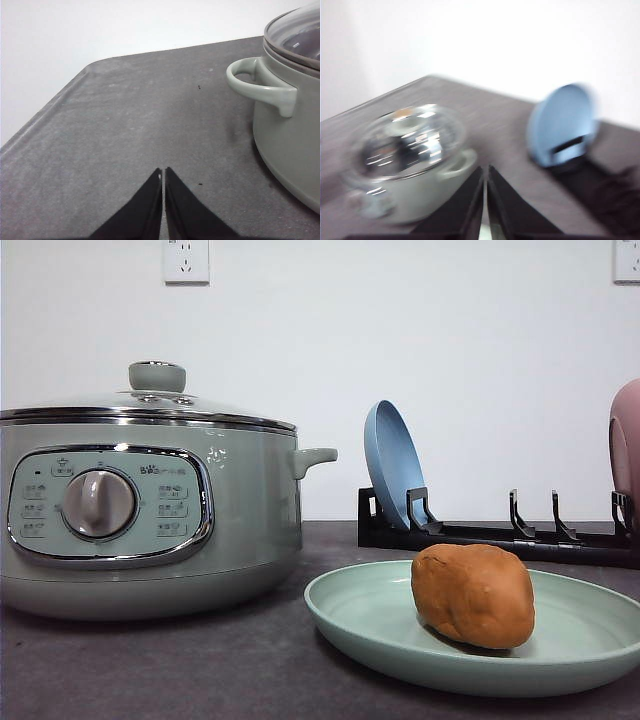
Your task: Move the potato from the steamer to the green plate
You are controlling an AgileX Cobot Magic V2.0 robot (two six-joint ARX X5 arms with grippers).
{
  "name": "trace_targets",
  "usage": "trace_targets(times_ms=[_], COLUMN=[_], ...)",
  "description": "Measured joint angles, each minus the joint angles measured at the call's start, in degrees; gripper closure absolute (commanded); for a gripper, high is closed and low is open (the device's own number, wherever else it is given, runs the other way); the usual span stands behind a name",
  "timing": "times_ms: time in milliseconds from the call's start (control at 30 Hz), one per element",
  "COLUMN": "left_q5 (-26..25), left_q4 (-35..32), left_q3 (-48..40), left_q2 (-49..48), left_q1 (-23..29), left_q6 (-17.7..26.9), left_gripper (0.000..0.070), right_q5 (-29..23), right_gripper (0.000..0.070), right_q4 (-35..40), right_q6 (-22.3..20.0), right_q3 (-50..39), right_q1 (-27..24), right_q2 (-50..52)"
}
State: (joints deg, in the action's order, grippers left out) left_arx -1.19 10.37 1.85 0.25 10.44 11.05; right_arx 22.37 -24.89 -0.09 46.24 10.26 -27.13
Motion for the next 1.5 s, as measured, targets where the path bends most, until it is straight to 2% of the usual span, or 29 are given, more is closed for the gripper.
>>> trace_targets(times_ms=[233, 533, 900, 1067, 1233, 1500], left_q5=[0.00, 0.00, 0.00, 0.00, 0.00, 0.00], left_q4=[0.00, 0.00, 0.00, 0.00, 0.00, 0.00], left_q3=[0.00, 0.00, 0.00, 0.00, 0.00, 0.00], left_q2=[0.00, 0.00, 0.00, 0.00, 0.00, 0.00], left_q1=[0.00, 0.00, 0.00, 0.00, 0.00, 0.00], left_q6=[0.00, 0.00, 0.00, -0.02, 0.00, 0.00], left_gripper=[0.0700, 0.0700, 0.0700, 0.0700, 0.0700, 0.0700], right_q5=[-1.00, -4.24, -4.61, -4.61, -4.66, -4.55], right_gripper=[0.0700, 0.0700, 0.0700, 0.0700, 0.0700, 0.0700], right_q4=[12.61, 21.36, 22.19, 22.20, 16.33, 16.07], right_q6=[-2.22, -3.16, -3.14, -2.76, -2.44, -2.26], right_q3=[-14.09, -28.41, -41.04, -44.85, -45.33, -45.31], right_q1=[-10.35, -14.91, -16.81, -16.87, -16.87, -16.87], right_q2=[8.95, 18.11, 26.26, 26.88, 26.88, 26.88])
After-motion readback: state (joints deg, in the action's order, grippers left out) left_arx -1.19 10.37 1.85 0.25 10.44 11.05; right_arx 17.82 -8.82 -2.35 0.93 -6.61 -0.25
